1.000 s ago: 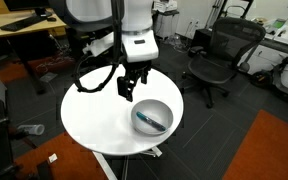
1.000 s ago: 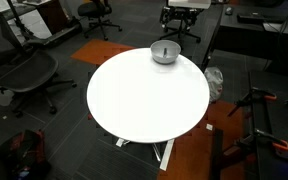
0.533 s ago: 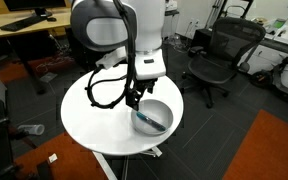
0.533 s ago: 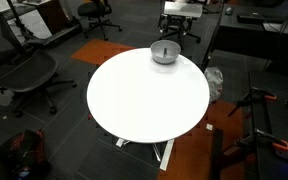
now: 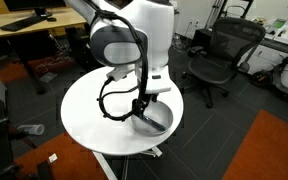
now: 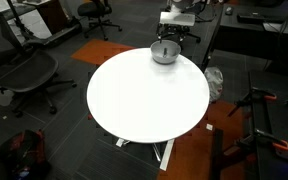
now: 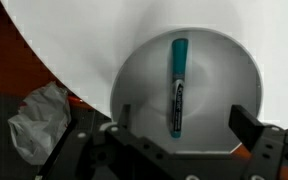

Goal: Put the marker on the table

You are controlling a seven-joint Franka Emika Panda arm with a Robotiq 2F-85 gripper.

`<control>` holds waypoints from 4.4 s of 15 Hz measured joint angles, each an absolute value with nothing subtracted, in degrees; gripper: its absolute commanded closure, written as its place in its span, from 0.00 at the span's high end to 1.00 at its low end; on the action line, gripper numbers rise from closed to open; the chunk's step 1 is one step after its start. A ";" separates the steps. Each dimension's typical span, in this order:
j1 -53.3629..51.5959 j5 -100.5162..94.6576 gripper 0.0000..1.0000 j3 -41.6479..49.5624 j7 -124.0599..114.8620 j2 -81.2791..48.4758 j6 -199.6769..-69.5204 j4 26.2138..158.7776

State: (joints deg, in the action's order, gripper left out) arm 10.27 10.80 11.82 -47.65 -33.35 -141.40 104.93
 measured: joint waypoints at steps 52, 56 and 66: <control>6.32 8.70 0.05 11.86 -46.16 -24.99 -141.01 109.06; 3.55 7.37 0.05 11.79 -46.34 -19.33 -145.02 117.78; -1.60 6.00 0.05 11.33 -47.83 -12.67 -156.85 137.23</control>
State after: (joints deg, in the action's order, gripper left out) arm -1.60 6.00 11.33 -47.83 -12.67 -156.85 137.23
